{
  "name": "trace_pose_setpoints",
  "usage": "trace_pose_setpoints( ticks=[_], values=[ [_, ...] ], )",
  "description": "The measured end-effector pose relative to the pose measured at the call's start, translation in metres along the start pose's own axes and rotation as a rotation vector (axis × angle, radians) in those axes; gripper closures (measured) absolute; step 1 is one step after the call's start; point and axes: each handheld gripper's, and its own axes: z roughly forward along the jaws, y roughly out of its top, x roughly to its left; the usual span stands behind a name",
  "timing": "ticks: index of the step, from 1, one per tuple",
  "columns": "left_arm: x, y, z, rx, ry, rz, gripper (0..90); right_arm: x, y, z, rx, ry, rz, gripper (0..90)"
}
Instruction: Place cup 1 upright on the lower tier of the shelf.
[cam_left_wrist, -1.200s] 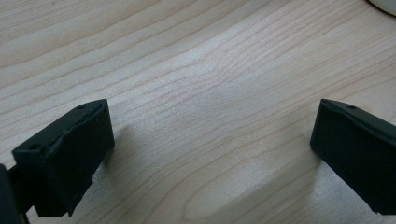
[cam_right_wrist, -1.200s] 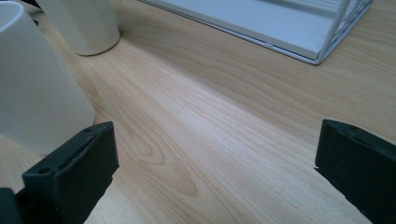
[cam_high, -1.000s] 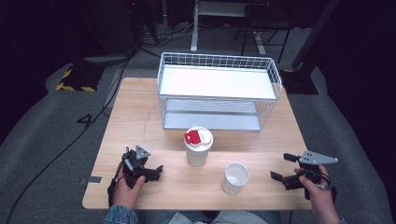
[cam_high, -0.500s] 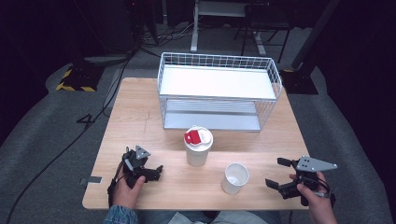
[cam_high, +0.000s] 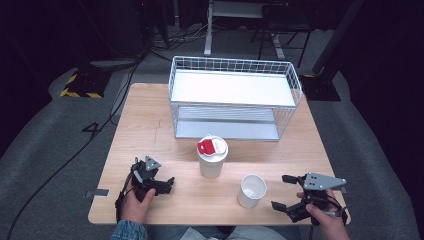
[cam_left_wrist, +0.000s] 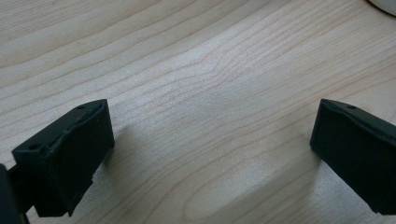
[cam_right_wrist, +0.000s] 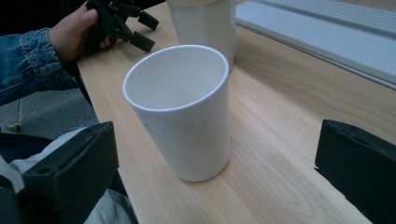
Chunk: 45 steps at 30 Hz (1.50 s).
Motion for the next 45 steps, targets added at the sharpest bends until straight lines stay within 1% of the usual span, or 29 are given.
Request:
trace_pose_setpoints(
  ticks=[1, 3, 4, 5, 6, 9, 10, 15, 16, 18, 20, 22, 26, 30, 32, 33, 35, 36, 37, 40, 41, 42, 43, 44, 45],
  values=[
    [0.000, 0.000, 0.000, 0.000, 0.000, 0.000, 0.1, 0.002, -0.001, 0.005, 0.001, 0.014, 0.005, 0.0],
    [0.000, 0.000, 0.000, 0.000, 0.000, 0.000, 0.1, 0.002, -0.001, 0.006, 0.005, 0.016, 0.003, 0.0],
    [0.000, 0.000, 0.000, 0.000, 0.000, 0.000, 0.1, 0.004, -0.002, 0.011, 0.011, 0.027, 0.003, 0.0],
    [0.000, 0.000, 0.000, 0.000, 0.000, 0.000, 0.1, 0.004, -0.002, 0.011, 0.011, 0.027, 0.003, 0.0],
    [0.000, 0.000, 0.000, 0.000, 0.001, 0.000, 0.1, 0.006, -0.002, 0.015, 0.017, 0.035, -0.002, 0.0],
    [0.000, 0.000, 0.000, 0.000, 0.000, 0.000, 0.1, 0.007, -0.002, 0.018, 0.018, 0.040, -0.006, 0.0],
    [0.000, 0.000, 0.000, 0.000, 0.001, 0.000, 0.1, 0.008, -0.002, 0.022, 0.019, 0.043, -0.011, 0.0],
    [0.000, 0.000, 0.000, 0.000, 0.001, 0.000, 0.1, 0.011, -0.004, 0.030, 0.026, 0.047, -0.015, 0.0],
    [0.000, 0.000, 0.000, 0.000, 0.001, 0.000, 0.1, 0.012, -0.004, 0.034, 0.035, 0.046, -0.021, 0.0],
    [0.000, 0.000, 0.000, 0.000, 0.001, 0.000, 0.1, 0.012, -0.005, 0.036, 0.040, 0.045, -0.024, 0.0],
    [0.000, 0.000, 0.000, 0.000, 0.000, 0.000, 0.1, 0.012, -0.006, 0.043, 0.045, 0.048, -0.014, 0.0],
    [0.000, 0.000, 0.000, 0.000, 0.000, 0.000, 0.1, 0.012, -0.006, 0.044, 0.047, 0.048, -0.014, 0.0],
    [0.000, 0.000, 0.000, 0.000, 0.000, 0.000, 0.1, 0.013, -0.007, 0.054, 0.055, 0.046, -0.018, 0.4],
    [0.000, 0.000, 0.000, 0.000, 0.000, 0.000, 0.1, 0.015, -0.006, 0.059, 0.049, 0.049, -0.014, 1.9],
    [0.000, 0.000, 0.000, 0.000, 0.000, 0.000, 0.1, 0.018, -0.006, 0.065, 0.062, 0.038, -0.025, 2.4],
    [0.000, 0.000, 0.000, 0.000, 0.000, 0.000, 0.1, 0.018, -0.006, 0.065, 0.062, 0.038, -0.025, 2.4],
    [0.000, 0.000, 0.000, 0.000, 0.000, 0.000, 0.1, 0.019, -0.007, 0.069, 0.070, 0.036, -0.013, 4.0],
    [0.000, 0.000, 0.000, 0.000, 0.000, 0.000, 0.1, 0.019, -0.008, 0.073, 0.082, 0.021, -0.020, 5.1],
    [0.000, 0.000, 0.000, 0.000, 0.000, 0.000, 0.1, 0.019, -0.008, 0.073, 0.082, 0.021, -0.020, 5.1],
    [0.000, 0.000, 0.000, 0.000, 0.000, 0.000, 0.1, 0.018, -0.010, 0.076, 0.085, 0.003, -0.025, 10.5],
    [0.000, 0.000, 0.000, 0.000, 0.000, 0.000, 0.1, 0.018, -0.010, 0.076, 0.085, 0.003, -0.025, 10.5],
    [0.000, 0.000, 0.000, 0.000, 0.001, 0.000, 0.1, 0.018, -0.011, 0.076, 0.079, -0.008, -0.027, 16.2],
    [0.000, 0.000, 0.000, 0.000, 0.000, 0.000, 0.1, 0.018, -0.011, 0.076, 0.079, -0.008, -0.027, 16.2],
    [0.000, 0.000, 0.000, 0.000, 0.000, 0.000, 0.1, 0.017, -0.012, 0.075, 0.077, -0.017, -0.048, 21.1],
    [0.000, 0.000, 0.000, 0.000, 0.000, 0.000, 0.1, 0.017, -0.012, 0.075, 0.077, -0.017, -0.048, 21.1]
  ],
)
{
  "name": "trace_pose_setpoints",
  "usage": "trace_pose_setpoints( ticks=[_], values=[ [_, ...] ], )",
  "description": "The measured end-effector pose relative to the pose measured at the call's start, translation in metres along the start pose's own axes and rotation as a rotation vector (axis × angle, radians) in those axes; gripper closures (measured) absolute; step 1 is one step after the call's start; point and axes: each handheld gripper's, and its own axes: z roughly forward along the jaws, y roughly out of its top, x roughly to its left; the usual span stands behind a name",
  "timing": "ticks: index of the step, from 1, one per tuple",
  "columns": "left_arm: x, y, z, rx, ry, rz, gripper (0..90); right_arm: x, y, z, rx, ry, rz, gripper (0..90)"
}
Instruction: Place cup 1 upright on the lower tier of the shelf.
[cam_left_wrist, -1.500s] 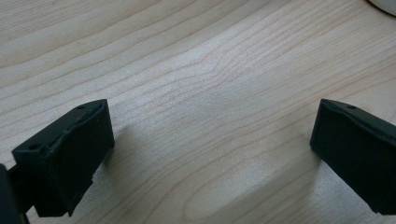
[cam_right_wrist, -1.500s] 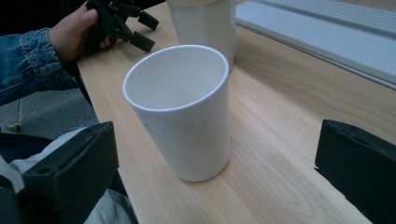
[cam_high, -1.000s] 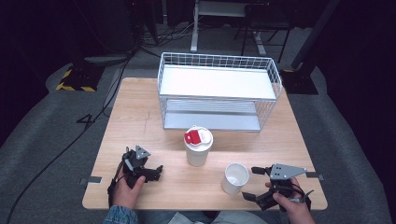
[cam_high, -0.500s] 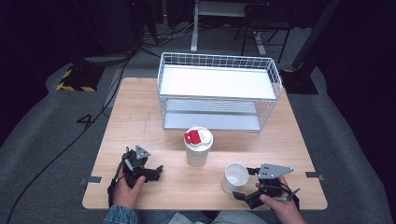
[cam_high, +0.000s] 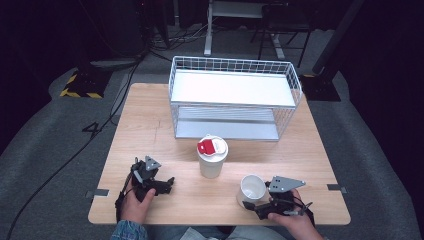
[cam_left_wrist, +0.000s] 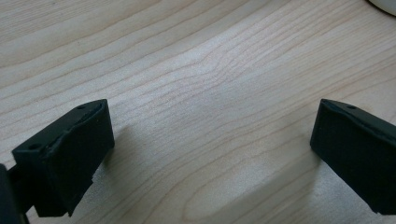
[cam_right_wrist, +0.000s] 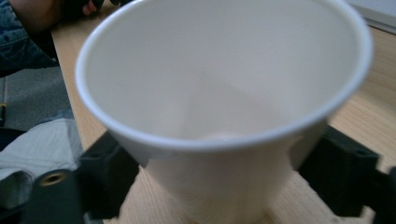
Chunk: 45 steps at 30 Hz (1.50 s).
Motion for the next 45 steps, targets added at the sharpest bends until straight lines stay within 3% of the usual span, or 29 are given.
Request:
trace_pose_setpoints(
  ticks=[4, 10, 13, 23, 36, 45],
  values=[
    [0.000, 0.000, 0.000, 0.000, 0.000, 0.000, 0.1, 0.002, 0.001, -0.002, -0.003, -0.013, -0.020, 22.2],
    [0.000, 0.000, 0.000, 0.000, 0.001, 0.000, 0.1, 0.000, 0.002, -0.003, -0.003, -0.016, -0.013, 22.5],
    [0.000, 0.000, 0.000, 0.000, 0.000, 0.000, 0.1, -0.001, 0.002, -0.004, -0.006, -0.005, 0.001, 22.5],
    [0.000, 0.000, 0.000, 0.000, 0.000, 0.000, 0.1, 0.000, 0.008, -0.010, -0.008, 0.004, -0.018, 22.5],
    [0.000, 0.000, 0.000, 0.000, 0.001, 0.000, 0.1, 0.003, 0.030, -0.019, -0.030, 0.010, -0.042, 22.5],
    [0.000, 0.000, 0.000, 0.000, 0.001, 0.000, 0.1, -0.007, 0.046, -0.030, -0.054, -0.028, -0.043, 22.5]
  ],
)
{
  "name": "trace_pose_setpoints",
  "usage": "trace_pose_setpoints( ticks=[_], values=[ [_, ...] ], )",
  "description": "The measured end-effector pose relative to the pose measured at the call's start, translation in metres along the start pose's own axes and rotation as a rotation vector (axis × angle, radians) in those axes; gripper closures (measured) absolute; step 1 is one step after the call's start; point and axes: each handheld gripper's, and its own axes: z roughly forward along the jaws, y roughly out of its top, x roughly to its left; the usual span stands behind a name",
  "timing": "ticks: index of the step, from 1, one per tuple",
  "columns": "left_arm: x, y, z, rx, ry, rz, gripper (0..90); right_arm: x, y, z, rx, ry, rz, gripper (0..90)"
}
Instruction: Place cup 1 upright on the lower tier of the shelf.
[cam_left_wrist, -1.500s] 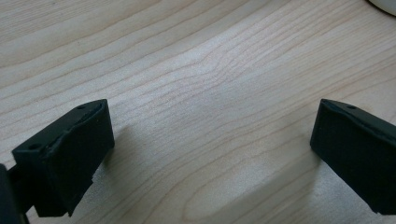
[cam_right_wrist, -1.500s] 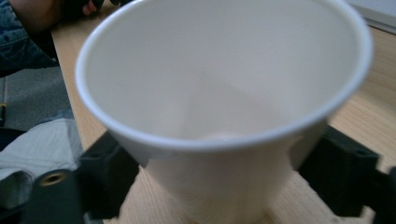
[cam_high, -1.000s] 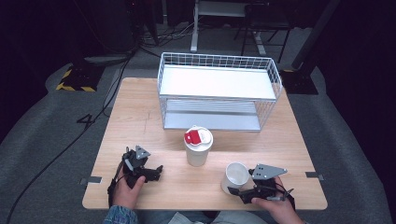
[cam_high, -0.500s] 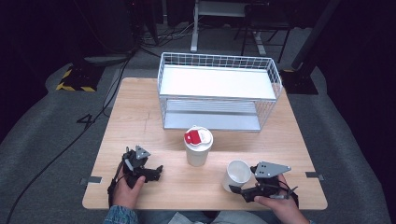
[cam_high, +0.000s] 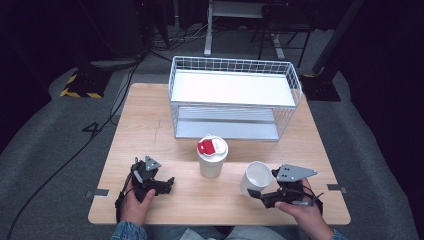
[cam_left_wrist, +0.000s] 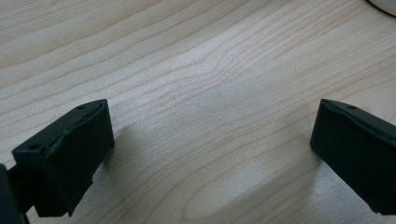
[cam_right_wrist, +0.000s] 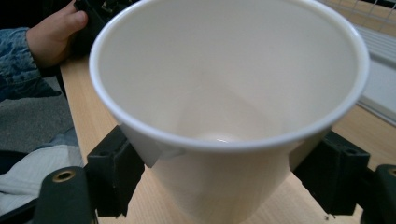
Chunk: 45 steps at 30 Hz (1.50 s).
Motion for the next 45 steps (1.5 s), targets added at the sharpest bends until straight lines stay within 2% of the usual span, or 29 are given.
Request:
trace_pose_setpoints(
  ticks=[8, 22, 23, 27, 37, 45],
  values=[
    [0.000, 0.000, 0.000, 0.000, 0.000, 0.000, 0.1, -0.011, 0.014, -0.003, -0.006, -0.025, -0.016, 22.5],
    [0.000, 0.000, 0.000, 0.000, 0.000, 0.000, 0.1, -0.037, 0.042, 0.007, -0.023, -0.072, 0.006, 22.5],
    [0.000, 0.000, 0.000, 0.000, 0.000, 0.000, 0.1, -0.041, 0.045, 0.010, -0.022, -0.089, 0.003, 22.5],
    [0.000, 0.000, 0.000, 0.000, 0.000, 0.000, 0.1, -0.048, 0.048, 0.015, -0.023, -0.102, 0.017, 22.5],
    [0.000, 0.000, 0.000, 0.000, 0.000, 0.000, 0.1, -0.076, 0.058, 0.035, -0.022, -0.177, 0.040, 22.5],
    [0.000, 0.000, 0.000, 0.000, 0.000, 0.000, 0.1, -0.093, 0.063, 0.053, -0.021, -0.220, 0.047, 22.5]
  ],
)
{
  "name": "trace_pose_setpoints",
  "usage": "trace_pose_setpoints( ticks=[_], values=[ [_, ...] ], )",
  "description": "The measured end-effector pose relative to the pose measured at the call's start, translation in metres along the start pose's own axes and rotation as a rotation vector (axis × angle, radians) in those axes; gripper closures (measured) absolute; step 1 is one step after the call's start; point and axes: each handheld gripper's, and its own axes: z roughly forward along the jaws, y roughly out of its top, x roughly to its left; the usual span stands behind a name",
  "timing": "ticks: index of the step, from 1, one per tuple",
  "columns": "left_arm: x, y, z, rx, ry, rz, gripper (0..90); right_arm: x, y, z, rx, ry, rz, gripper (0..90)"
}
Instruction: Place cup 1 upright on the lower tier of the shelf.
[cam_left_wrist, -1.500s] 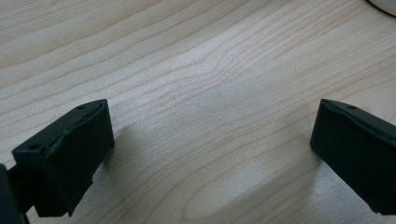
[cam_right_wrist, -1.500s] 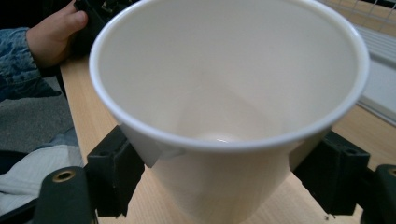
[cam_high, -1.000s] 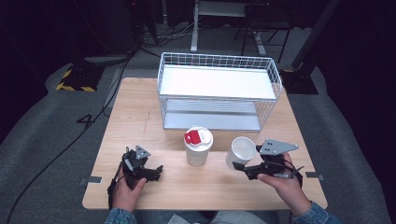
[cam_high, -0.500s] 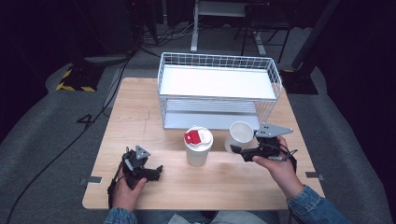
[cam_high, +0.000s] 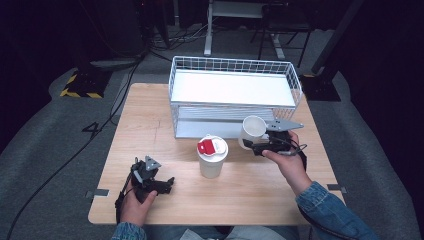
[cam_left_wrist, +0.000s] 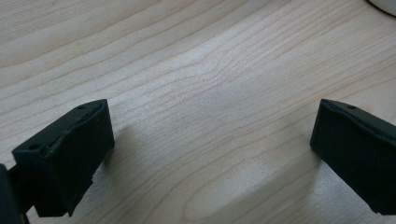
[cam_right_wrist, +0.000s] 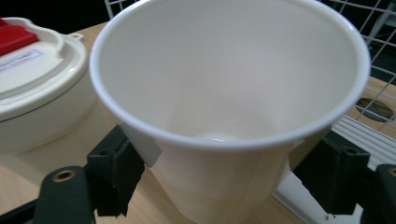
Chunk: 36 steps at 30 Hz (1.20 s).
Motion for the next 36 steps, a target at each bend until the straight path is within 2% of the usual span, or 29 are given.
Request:
trace_pose_setpoints(
  ticks=[4, 9, 15, 18, 27, 36],
  values=[
    [0.000, 0.000, 0.000, 0.000, 0.000, 0.000, 0.1, -0.007, 0.001, 0.010, -0.015, -0.031, 0.002, 22.5],
    [0.000, 0.000, 0.000, 0.000, 0.000, 0.000, 0.1, -0.014, 0.002, 0.027, -0.007, -0.085, -0.008, 22.5],
    [0.000, 0.000, 0.000, 0.000, -0.001, 0.000, 0.1, -0.019, 0.002, 0.041, -0.005, -0.112, -0.003, 22.5],
    [0.000, 0.000, 0.000, 0.000, 0.000, 0.000, 0.1, -0.022, 0.000, 0.047, -0.002, -0.143, -0.016, 22.5],
    [0.000, 0.000, 0.000, 0.000, 0.000, 0.000, 0.1, -0.035, -0.005, 0.067, -0.023, -0.180, 0.000, 22.5],
    [0.000, 0.000, 0.000, 0.000, 0.000, 0.000, 0.1, -0.039, -0.012, 0.080, -0.020, -0.208, 0.005, 22.5]
  ],
)
